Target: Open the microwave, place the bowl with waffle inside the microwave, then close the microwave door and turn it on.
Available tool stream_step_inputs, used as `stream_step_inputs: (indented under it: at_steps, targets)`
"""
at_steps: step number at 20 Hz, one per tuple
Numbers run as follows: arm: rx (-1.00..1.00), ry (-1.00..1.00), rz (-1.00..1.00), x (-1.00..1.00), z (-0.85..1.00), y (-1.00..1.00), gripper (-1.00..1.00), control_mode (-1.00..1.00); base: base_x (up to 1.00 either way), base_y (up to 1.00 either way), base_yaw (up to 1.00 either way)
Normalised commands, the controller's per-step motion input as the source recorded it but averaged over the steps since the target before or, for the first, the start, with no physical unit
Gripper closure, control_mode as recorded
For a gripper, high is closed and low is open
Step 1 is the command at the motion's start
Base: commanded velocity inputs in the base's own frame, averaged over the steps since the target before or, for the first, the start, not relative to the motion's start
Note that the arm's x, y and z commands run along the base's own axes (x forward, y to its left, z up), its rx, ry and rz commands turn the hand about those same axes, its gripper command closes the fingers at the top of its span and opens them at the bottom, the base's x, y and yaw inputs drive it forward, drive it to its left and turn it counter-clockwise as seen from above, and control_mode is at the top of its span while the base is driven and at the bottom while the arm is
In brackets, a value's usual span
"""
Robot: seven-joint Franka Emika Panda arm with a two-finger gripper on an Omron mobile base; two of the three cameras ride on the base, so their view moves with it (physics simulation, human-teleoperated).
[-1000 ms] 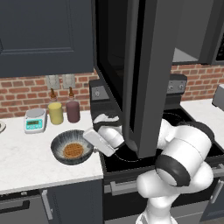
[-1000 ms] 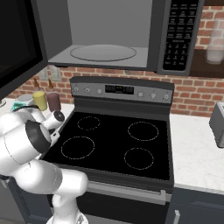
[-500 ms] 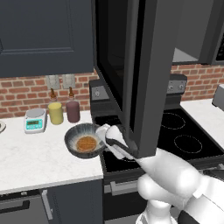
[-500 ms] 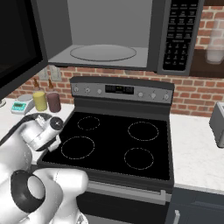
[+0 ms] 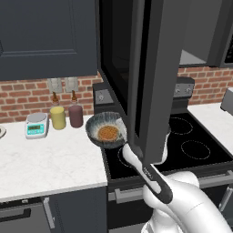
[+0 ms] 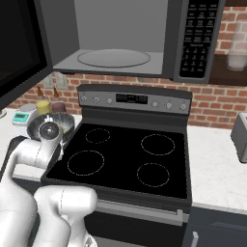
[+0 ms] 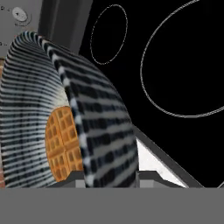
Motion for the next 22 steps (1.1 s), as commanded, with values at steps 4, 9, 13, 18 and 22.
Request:
stream_step_inputs:
  at_steps: [4,9,13,18,22]
  targets:
    - [0.00,0.12,-0.36,-0.40,0.35,-0.61,1.00,-1.00,0.00,0.00,0.00]
    - [0.00,0.12,-0.34,-0.62,0.44,-0.71,1.00,-1.00,0.00,0.00,0.00]
    - [0.00,0.10,-0.25,-0.29,0.75,-0.57,1.00,-1.00,0.00,0.00,0.00]
    - [0.00,0.10,-0.17,-0.24,0.69,-0.47,1.00,-1.00,0.00,0.00,0.00]
    - [0.00,0.02,-0.04,-0.38,0.69,-0.34,1.00,-1.00,0.00,0.00,0.00]
